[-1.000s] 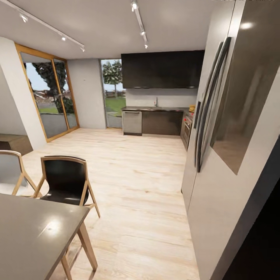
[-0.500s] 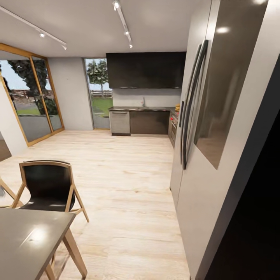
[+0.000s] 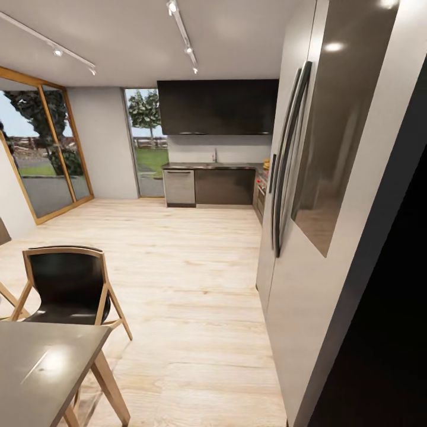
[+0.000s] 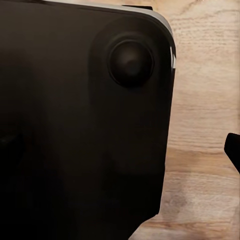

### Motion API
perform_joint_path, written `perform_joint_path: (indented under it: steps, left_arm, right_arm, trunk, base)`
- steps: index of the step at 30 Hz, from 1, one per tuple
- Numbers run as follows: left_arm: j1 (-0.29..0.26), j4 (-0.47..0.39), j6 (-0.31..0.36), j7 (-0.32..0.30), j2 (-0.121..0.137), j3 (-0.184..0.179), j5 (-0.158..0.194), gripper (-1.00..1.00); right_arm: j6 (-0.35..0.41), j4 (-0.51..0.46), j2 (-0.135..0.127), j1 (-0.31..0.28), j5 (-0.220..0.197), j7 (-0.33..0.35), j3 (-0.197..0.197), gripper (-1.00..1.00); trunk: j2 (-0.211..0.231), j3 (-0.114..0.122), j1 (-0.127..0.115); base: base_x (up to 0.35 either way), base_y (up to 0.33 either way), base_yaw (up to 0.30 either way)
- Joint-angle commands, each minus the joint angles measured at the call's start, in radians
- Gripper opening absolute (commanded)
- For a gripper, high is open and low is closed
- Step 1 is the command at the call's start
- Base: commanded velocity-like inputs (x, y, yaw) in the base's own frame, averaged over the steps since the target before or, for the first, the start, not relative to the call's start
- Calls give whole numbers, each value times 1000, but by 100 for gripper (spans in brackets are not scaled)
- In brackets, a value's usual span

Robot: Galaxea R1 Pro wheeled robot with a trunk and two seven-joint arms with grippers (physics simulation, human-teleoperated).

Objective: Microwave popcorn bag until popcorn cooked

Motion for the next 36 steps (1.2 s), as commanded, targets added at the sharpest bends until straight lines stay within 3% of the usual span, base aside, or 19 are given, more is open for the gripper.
perform_joint_path:
  steps: [1,8,36]
  left_arm:
    - [0,0,-2,0,0,1,3,100]
    - [0,1,-1,-1,0,-1,2,100]
    - [0,1,-2,-2,0,-1,1,100]
  right_arm:
    - [-3,0,0,0,2,0,2,100]
    - [-4,0,0,0,2,-1,1,100]
    - [-5,0,-2,1,3,-1,0,100]
  trunk:
    - [0,-1,0]
    - [0,-1,0]
    - [0,-1,0]
  base:
    - [0,0,0]
    - [40,0,0]
    - [294,0,0]
